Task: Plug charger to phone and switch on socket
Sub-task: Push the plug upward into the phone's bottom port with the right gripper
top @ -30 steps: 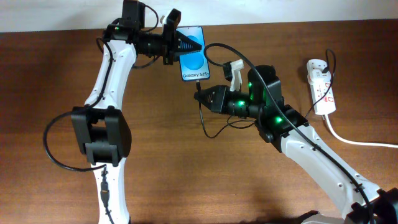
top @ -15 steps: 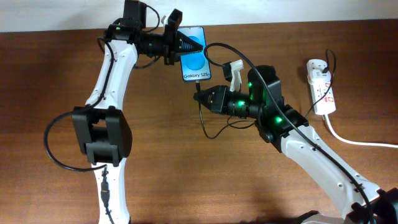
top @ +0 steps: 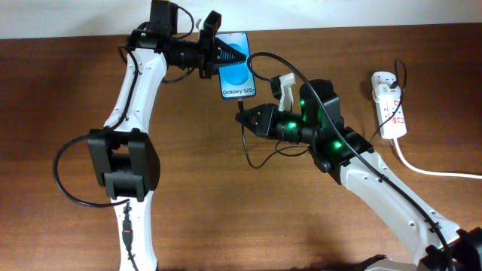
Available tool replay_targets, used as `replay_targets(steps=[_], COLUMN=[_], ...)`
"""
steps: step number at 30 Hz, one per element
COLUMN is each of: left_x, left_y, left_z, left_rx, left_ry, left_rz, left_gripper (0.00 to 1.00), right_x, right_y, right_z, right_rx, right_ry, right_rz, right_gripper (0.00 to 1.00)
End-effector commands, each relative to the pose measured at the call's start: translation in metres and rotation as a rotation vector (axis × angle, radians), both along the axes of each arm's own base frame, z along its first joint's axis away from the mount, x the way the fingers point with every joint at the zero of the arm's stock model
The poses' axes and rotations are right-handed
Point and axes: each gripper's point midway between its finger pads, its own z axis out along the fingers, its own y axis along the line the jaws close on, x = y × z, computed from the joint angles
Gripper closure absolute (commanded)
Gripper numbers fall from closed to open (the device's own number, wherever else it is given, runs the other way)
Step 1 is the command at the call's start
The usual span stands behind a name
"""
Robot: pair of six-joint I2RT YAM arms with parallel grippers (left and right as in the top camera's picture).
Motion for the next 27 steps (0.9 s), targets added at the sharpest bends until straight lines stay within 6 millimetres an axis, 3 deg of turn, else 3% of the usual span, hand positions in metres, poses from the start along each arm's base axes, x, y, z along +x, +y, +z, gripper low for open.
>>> replay_targets(steps=[1, 15, 27], left_x=[-0.003, -0.002, -0.016], left_y=[-0.002, -0.002, -0.020], left_z=[0.011, 0.008, 0.007], left_rx=[-0.029, -0.015, -0.019], left_ry=[-0.047, -0.048, -0.050], left_rz=[-0.019, -0.011, -0.060], left_gripper=[1.00, 1.00, 1.00], right_x=[0.000, -0.001, 0.006], right_y=[0.003, 0.003, 0.002], right_z=[0.003, 0.003, 0.010], right_rx=[0.006, 0.007, 0.018], right_ry=[-0.006, -0.006, -0.047], right_rz=[0.008, 0.010, -0.009], right_gripper=[0.96, 0.96, 0.96])
